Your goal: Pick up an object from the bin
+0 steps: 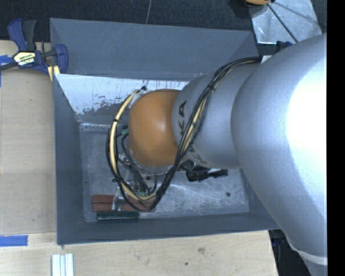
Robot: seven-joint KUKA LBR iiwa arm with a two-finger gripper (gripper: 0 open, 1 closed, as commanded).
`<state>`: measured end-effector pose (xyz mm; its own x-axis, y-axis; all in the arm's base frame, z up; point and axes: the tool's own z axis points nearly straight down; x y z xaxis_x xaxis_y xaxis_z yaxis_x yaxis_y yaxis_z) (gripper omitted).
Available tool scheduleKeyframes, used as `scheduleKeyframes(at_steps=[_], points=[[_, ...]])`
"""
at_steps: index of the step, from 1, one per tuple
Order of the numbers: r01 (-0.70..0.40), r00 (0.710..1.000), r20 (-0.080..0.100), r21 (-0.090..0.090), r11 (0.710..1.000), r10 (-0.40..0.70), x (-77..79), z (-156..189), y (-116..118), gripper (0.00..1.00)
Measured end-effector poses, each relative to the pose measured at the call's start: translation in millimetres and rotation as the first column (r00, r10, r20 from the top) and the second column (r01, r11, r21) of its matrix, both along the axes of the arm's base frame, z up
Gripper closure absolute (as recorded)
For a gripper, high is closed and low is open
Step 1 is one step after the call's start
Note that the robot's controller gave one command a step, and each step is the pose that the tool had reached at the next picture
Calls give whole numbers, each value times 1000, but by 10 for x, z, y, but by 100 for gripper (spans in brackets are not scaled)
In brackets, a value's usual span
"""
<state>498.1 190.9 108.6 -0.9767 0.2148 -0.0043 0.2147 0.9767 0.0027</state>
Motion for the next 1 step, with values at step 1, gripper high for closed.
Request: scheduleKeyframes(at_steps=[1], points=[[-28, 1000, 0, 2, 1000, 28, -41, -239, 56, 0]])
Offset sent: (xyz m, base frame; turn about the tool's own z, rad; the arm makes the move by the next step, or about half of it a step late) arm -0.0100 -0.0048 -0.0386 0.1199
